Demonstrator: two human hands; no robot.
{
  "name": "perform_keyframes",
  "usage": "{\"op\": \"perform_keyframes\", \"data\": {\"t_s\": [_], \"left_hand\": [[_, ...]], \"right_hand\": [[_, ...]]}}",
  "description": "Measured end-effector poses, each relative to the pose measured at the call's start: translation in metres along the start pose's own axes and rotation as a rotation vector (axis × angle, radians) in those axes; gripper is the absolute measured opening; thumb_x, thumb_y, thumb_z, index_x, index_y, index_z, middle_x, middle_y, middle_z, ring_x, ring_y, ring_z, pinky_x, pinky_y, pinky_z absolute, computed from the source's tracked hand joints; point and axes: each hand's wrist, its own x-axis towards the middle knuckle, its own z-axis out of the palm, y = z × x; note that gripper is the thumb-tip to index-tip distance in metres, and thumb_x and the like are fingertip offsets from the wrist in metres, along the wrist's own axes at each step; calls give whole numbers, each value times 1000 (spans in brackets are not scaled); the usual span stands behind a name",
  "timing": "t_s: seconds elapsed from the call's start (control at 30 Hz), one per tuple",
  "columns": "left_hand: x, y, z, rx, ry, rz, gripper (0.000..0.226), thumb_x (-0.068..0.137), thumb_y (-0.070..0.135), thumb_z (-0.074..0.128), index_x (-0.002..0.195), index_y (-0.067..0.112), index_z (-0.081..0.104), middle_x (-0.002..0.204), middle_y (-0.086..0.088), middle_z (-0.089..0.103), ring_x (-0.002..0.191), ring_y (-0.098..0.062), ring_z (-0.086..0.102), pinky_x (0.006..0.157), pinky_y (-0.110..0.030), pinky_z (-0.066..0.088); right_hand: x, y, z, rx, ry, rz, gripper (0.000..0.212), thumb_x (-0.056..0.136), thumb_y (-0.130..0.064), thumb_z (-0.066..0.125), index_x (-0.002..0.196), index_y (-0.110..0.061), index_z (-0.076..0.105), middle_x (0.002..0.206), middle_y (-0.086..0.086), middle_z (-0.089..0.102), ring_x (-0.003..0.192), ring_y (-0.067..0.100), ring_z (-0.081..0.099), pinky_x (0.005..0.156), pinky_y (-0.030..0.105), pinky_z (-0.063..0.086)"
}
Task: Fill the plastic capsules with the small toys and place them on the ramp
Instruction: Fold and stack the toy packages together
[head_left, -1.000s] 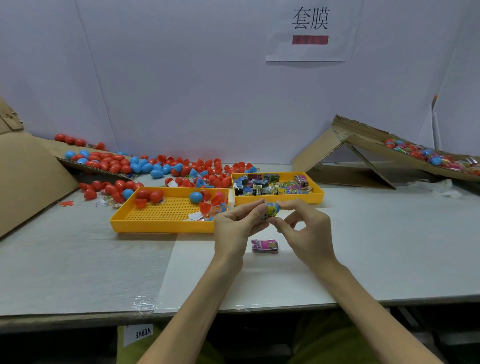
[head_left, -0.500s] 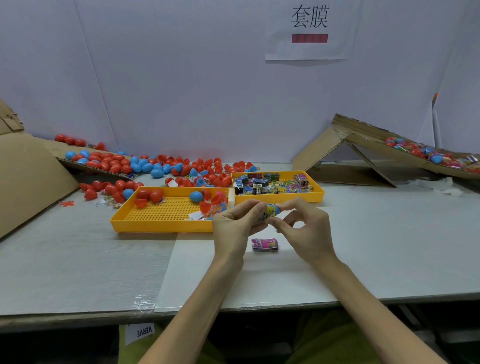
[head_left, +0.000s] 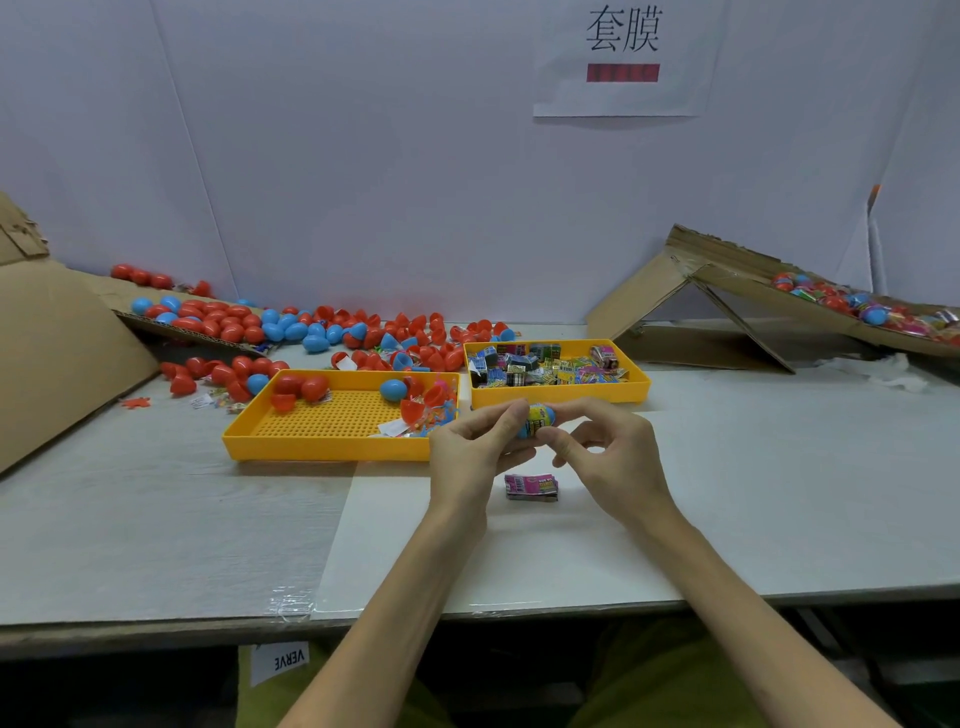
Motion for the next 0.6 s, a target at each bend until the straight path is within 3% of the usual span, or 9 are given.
{"op": "perform_keyframes", "data": {"t_s": [0.17,0.27,0.6], "left_hand": [[2,1,0,-2,34,-9,23,69,34,76,85,18,80,96,-7,77,88,-19,75,65,-23,58],[3,1,0,-13,43,-1,23,67,34,77,82,18,80,89,-2,78,86,-15,75,67,-20,57],[1,0,1,47,25,43,29,74,42,70,91,19,77,85,0,78,81,-18,76,66,-23,59]], "right_hand": [[0,1,-2,81,-13,68,14,80,-20,79,89,-27,71,78,-11,73,58,8,70,63,23,56],[0,0,-2,92,-27,73,13,80,-20,79,91,-23,73,77,-9,74,58,8,69,62,19,54],[1,-2,-2,101,-28,101,12,82,-22,77,92,-22,71,81,-8,73,59,8,69,59,20,55]]}}
